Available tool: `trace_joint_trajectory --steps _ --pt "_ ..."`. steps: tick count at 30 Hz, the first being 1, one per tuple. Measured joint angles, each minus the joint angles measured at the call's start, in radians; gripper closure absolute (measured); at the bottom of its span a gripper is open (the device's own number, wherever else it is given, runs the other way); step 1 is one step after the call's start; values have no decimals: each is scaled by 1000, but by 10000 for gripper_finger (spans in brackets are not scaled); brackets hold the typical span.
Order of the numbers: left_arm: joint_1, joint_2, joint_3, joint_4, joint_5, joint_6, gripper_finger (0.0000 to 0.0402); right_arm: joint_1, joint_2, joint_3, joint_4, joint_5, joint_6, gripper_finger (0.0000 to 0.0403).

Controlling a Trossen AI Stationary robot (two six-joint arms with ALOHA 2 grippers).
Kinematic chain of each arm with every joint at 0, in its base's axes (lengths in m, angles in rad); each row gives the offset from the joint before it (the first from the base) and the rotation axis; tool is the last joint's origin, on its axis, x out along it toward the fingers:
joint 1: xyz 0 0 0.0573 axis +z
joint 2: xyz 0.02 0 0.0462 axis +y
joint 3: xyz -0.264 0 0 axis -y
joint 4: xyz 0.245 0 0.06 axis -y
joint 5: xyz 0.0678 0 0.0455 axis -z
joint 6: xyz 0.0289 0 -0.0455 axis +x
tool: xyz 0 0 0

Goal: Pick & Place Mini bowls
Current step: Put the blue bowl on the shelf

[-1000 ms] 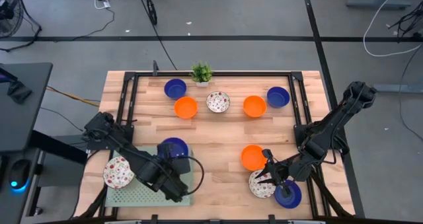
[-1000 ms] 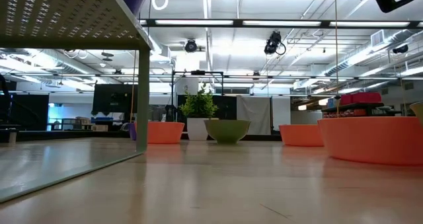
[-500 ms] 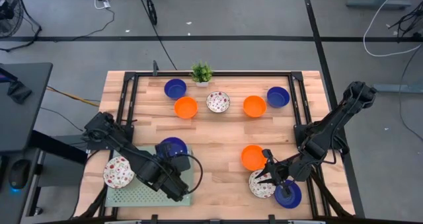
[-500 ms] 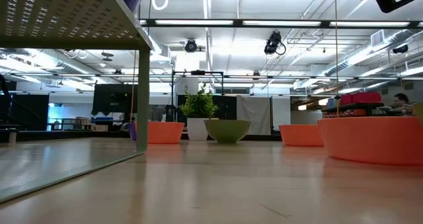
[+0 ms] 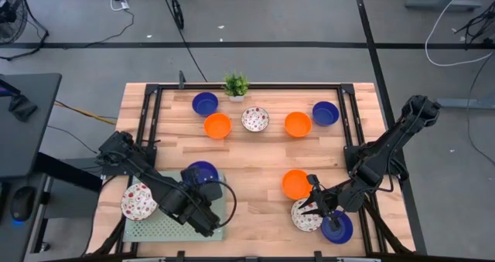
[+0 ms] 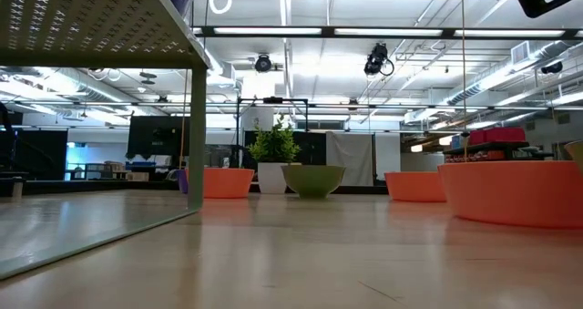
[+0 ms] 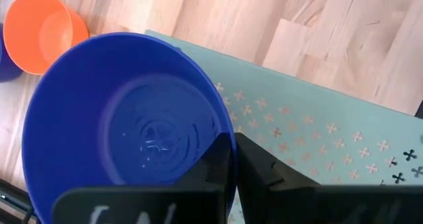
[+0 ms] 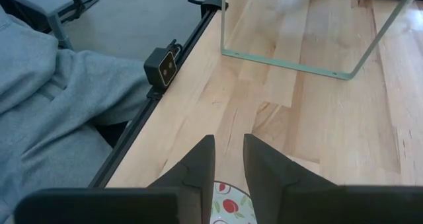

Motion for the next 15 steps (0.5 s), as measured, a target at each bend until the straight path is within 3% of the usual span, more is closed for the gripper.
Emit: trace_joint_trajectory --steps 15 --pt "-8 25 0 8 21 1 381 0 0 0 2 0 0 319"
